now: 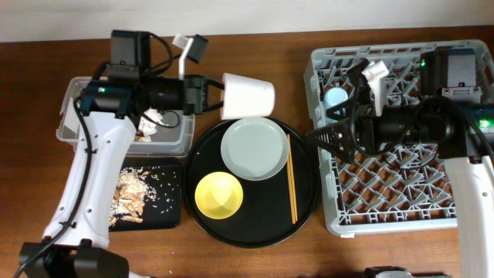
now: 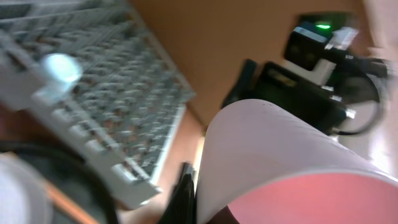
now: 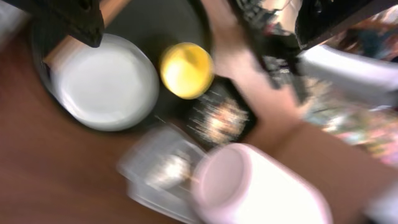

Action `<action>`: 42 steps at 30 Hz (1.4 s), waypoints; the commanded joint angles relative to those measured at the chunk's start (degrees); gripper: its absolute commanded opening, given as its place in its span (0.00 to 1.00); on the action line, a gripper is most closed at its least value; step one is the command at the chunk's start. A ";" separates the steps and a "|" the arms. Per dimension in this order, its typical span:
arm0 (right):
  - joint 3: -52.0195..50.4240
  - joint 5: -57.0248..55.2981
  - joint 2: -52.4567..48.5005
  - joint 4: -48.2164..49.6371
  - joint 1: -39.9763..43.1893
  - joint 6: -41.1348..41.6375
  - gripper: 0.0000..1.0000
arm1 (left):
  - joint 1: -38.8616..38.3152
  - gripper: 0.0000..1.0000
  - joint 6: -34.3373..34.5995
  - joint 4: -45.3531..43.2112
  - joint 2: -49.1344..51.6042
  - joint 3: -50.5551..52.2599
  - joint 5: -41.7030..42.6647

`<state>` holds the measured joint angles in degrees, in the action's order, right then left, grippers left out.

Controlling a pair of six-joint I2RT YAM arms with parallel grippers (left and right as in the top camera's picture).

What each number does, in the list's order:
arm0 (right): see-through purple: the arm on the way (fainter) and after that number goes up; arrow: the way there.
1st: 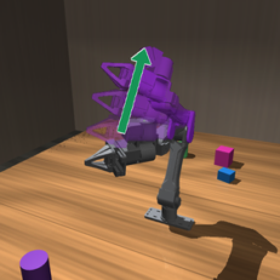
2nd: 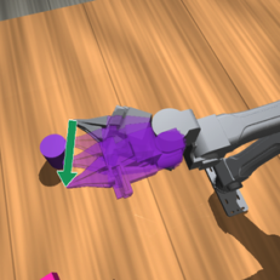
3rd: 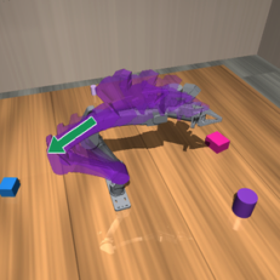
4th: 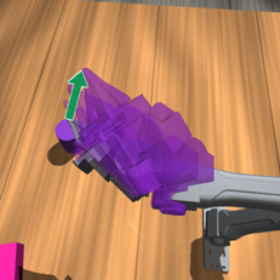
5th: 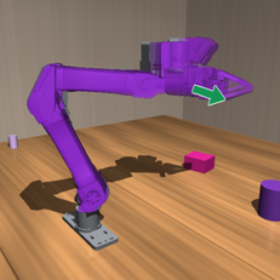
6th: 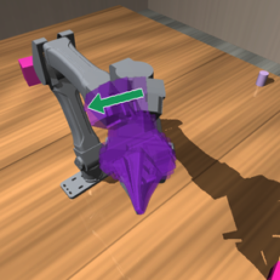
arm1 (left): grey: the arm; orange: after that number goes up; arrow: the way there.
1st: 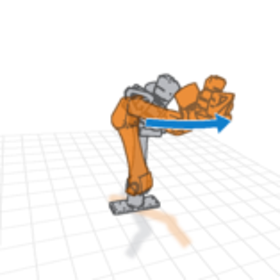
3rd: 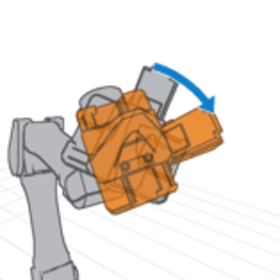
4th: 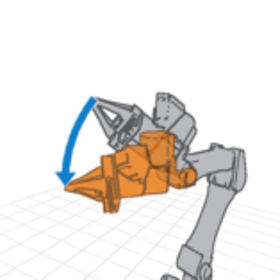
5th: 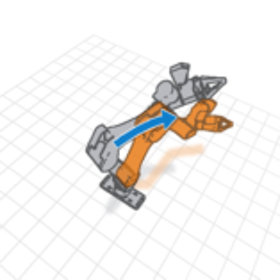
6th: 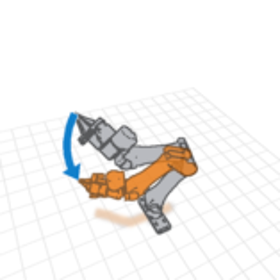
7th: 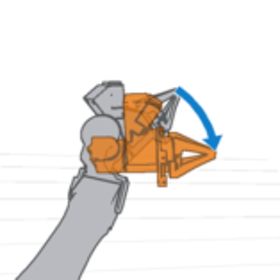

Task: Sort waste into correct bins and load items into the dishwasher rack
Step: 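Grasp the pink cup with left gripper and lift it, then hand the pink cup from left gripper to right gripper, then place the pink cup upside down in the dish rack with right gripper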

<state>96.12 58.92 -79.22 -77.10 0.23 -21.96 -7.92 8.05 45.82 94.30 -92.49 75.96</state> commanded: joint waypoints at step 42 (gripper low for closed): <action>0.55 -50.69 -2.23 4.76 -4.92 18.45 0.50 | -3.91 0.69 -11.10 10.08 0.17 -0.24 -23.69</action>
<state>95.48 29.61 -81.60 -71.02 -5.06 -12.23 -13.47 -2.42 55.79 94.19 -93.19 54.35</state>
